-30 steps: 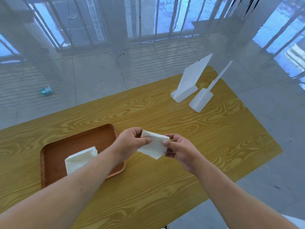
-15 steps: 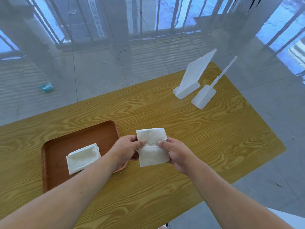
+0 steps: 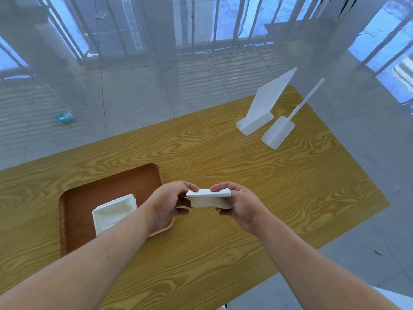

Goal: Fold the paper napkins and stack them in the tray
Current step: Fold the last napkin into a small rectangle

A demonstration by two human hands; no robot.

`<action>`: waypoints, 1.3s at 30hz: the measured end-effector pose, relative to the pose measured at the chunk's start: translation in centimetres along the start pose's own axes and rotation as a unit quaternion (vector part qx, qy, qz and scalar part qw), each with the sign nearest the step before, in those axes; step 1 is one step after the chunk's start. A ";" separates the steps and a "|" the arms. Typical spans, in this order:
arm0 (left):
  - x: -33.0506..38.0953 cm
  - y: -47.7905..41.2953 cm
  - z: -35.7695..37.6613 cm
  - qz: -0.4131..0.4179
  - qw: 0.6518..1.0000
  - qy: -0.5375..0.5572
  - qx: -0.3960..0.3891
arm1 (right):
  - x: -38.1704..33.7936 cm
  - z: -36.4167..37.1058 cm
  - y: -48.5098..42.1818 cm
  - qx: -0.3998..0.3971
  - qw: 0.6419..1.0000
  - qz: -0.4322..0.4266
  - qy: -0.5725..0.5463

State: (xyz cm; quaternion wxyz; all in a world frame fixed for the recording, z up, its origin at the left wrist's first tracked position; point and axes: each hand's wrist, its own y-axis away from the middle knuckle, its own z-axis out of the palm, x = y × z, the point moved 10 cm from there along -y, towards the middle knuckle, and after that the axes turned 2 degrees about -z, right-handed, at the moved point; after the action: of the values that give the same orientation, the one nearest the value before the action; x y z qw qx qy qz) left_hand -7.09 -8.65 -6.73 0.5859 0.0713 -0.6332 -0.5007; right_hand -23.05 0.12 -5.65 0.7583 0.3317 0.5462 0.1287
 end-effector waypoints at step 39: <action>-5.1 9.5 -27.1 0.032 0.877 -0.336 0.342 | 2.2 23.4 -6.8 -0.052 0.811 -0.115 0.571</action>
State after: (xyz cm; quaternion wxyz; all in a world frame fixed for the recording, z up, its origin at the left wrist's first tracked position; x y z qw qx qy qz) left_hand 21.20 -15.54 -8.43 0.2931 0.0745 -0.9256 -0.2277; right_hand -1.96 -12.17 -7.38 0.3348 0.0933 0.9078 0.2349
